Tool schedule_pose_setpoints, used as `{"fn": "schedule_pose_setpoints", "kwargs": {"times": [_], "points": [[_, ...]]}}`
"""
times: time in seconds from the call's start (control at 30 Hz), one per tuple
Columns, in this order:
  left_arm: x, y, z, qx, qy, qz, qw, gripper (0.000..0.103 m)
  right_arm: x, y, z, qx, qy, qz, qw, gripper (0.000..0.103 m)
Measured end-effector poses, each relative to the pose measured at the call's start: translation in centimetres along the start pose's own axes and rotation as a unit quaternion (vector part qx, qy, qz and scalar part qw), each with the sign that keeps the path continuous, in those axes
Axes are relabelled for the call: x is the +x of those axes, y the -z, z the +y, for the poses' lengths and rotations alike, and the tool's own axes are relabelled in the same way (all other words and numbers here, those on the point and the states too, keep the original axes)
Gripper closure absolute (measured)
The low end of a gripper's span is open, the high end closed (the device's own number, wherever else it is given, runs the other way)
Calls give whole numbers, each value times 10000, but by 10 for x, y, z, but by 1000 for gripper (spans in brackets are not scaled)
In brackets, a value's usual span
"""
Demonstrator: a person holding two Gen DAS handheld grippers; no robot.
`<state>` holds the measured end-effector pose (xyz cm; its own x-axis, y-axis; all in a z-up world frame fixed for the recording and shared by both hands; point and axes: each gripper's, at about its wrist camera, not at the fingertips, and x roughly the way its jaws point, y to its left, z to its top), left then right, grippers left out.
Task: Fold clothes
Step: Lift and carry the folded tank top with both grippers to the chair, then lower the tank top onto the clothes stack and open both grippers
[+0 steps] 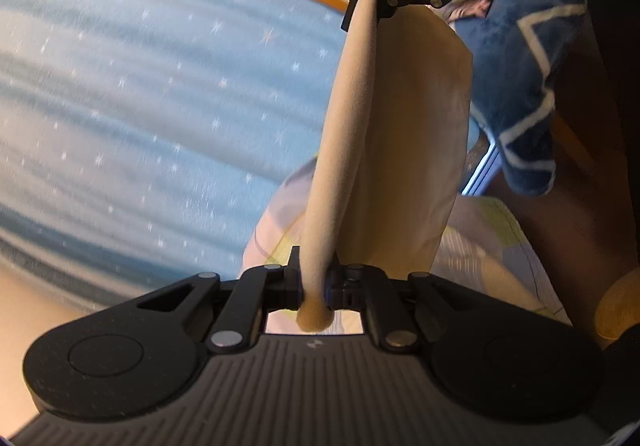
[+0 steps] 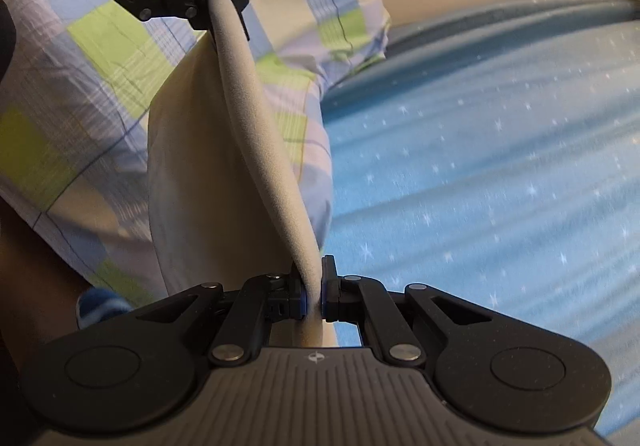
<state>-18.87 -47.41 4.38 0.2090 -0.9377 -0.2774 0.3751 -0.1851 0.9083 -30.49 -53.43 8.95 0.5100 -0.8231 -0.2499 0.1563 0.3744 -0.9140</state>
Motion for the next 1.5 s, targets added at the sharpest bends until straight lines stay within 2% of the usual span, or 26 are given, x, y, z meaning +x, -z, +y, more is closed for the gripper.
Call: {"fn": "schedule_pose_setpoints", "kwargs": {"times": [0.27,0.5,0.67,0.73,0.83,0.93,1.03,1.17,1.23,1.33,1.4,1.43,1.5], "points": [[6,-63,-10,150,407,-936,9947,96,-50,54,-14,412,103,785,9960,100],[16,-135,-16,293,759,-1675,9825,96,-95,109,-40,715,211,1497,9859,100],[45,-195,-20,418,872,-2064,9737,96,-99,154,-69,991,443,1941,9750,100],[63,-221,-18,495,823,-2201,9707,96,-91,176,-81,951,535,2085,9719,100],[94,-265,-6,470,516,-2389,9685,96,-73,209,-111,861,863,2260,9665,100],[121,-298,3,269,326,-2532,9665,96,-57,238,-138,743,1502,2281,9591,100],[146,-305,-19,319,639,-2482,9661,96,-42,264,-137,901,1540,2345,9556,99],[170,-282,-94,753,1330,-2183,9638,95,-22,295,-75,1063,767,2591,9569,101],[177,-270,-123,962,1561,-2079,9608,95,-17,306,-41,1025,344,2673,9575,100],[180,-260,-138,984,1591,-2063,9604,93,-21,314,-12,928,97,2705,9582,94],[181,-257,-136,821,1594,-2055,9621,89,-31,317,-8,974,120,2751,9564,84],[180,-254,-135,772,1585,-2053,9627,88,-38,318,-7,980,175,2771,9557,75],[177,-248,-134,768,1517,-2085,9631,85,-52,321,-4,1007,246,2825,9536,72]]}}
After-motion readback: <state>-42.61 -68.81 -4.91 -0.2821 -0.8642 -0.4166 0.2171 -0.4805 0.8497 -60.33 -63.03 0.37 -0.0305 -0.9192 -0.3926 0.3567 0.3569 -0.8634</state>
